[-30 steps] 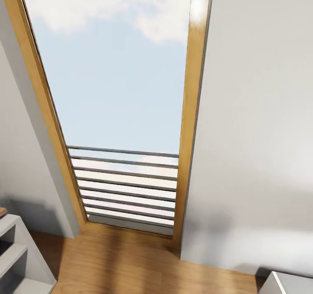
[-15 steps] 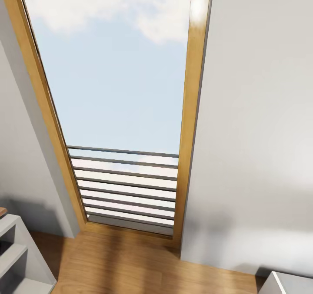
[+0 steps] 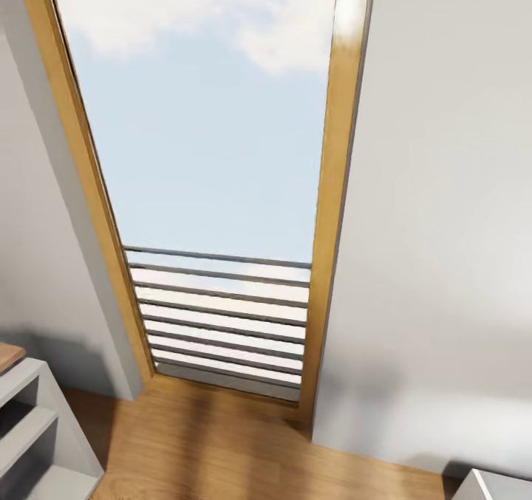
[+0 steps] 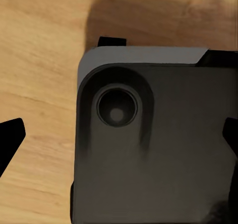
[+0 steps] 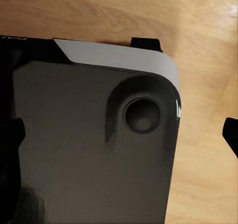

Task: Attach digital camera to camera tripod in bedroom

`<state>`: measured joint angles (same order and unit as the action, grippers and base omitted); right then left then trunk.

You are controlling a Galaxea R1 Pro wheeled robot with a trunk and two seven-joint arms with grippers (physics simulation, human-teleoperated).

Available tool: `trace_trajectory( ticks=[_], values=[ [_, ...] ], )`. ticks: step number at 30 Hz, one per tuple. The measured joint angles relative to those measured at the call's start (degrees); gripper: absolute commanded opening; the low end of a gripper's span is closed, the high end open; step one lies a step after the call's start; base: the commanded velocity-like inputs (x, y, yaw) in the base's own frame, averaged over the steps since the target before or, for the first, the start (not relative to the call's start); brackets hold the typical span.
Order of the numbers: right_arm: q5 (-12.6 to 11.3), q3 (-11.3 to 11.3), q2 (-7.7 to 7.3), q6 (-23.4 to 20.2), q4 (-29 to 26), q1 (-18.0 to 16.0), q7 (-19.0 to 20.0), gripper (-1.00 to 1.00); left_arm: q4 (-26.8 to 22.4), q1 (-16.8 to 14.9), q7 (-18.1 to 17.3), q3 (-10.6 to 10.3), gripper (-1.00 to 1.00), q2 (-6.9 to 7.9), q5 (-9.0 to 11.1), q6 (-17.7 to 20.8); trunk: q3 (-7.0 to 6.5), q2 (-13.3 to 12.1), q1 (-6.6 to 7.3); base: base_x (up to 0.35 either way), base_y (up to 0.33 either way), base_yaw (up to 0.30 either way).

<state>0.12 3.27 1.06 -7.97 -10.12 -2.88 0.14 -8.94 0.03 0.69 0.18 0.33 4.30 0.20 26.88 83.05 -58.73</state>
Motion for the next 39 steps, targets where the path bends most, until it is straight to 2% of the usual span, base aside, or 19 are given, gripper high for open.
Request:
trace_trajectory(
  ticks=[8, 9, 10, 25, 29, 31, 33, 34, 35, 37, 38, 39],
  values=[
    [0.2, -2.4, -0.07, 2.6, 2.6, -0.8, 0.1, 1.00, 2.5, -0.3, -1.0, -0.1, 1.00, 0.18, -2.3, -1.4, 0.04, 0.0, 0.00, 0.000, 0.000, 0.247],
    [0.2, -3.6, -0.08, 7.4, 6.0, -0.7, 0.1, 1.00, 7.1, -0.3, -1.0, -0.1, 1.00, 0.18, -4.4, -1.4, 0.08, 0.0, 0.00, 0.000, 0.000, 0.244],
    [0.3, -3.6, -0.08, 7.6, 6.2, -0.8, 0.1, 1.00, 7.6, -0.4, -1.0, -0.1, 1.00, 0.23, -4.5, -1.4, 0.08, 0.0, 0.00, 0.000, 0.000, 0.236],
    [1.6, -3.8, 0.02, 8.0, 4.5, -1.6, -0.1, 1.00, 7.9, -0.5, -0.8, 0.0, 1.00, 0.46, -4.5, -2.9, 0.74, 0.0, 0.00, 0.000, 0.000, 0.215],
    [1.7, -3.8, 0.07, 8.0, 1.9, -1.6, -0.1, 1.00, 7.3, -0.7, -0.8, 1.0, 1.00, 0.52, -3.3, -3.3, 0.95, 0.0, 0.00, 0.000, 0.000, 0.216],
    [1.8, -3.7, 0.19, 7.9, 0.0, -1.7, -0.1, 1.00, 6.0, -0.8, -1.1, 2.0, 1.00, 0.61, -2.0, -3.5, 1.05, 0.0, 0.00, 0.000, 0.000, 0.218],
    [2.1, -3.7, 0.45, 7.8, -2.4, -1.7, -0.1, 1.00, 3.7, -0.9, -1.4, 3.2, 1.00, 0.70, -0.2, -3.5, 1.16, 0.0, 0.00, 0.000, 0.000, 0.224],
    [5.9, -3.7, 1.50, 6.5, -7.0, -1.7, -0.2, 1.00, -0.2, -1.0, -1.5, 7.2, 1.00, -0.06, 5.1, -1.8, 1.23, 0.0, 0.00, 0.000, 0.000, 0.231],
    [6.9, -3.7, 1.82, 5.7, -15.0, -1.8, -0.2, 1.00, -9.3, -1.0, -1.4, 7.6, 1.00, -0.36, 5.6, -0.9, 1.25, 0.0, 0.00, 0.000, 0.000, 0.232],
    [8.3, -3.7, 2.42, 3.2, -18.3, -1.7, -0.2, 1.00, -16.2, -0.9, -1.3, 7.8, 1.00, -1.11, 6.2, 1.6, 1.36, 0.0, 0.00, 0.000, 0.000, 0.226],
    [10.8, -3.2, 3.46, -10.8, -26.0, -1.3, 0.0, 1.00, -28.6, 4.8, 1.3, 8.0, 1.00, -4.79, 7.1, 19.3, 1.44, 0.0, 0.01, 0.000, 0.000, 0.217],
    [11.0, -2.7, 3.53, -12.2, -35.9, -1.2, 0.1, 1.00, -33.1, 5.8, 1.9, 8.0, 1.00, -6.04, 7.3, 22.8, 1.50, 0.0, 0.00, 0.000, 0.000, 0.216]
  ],
)
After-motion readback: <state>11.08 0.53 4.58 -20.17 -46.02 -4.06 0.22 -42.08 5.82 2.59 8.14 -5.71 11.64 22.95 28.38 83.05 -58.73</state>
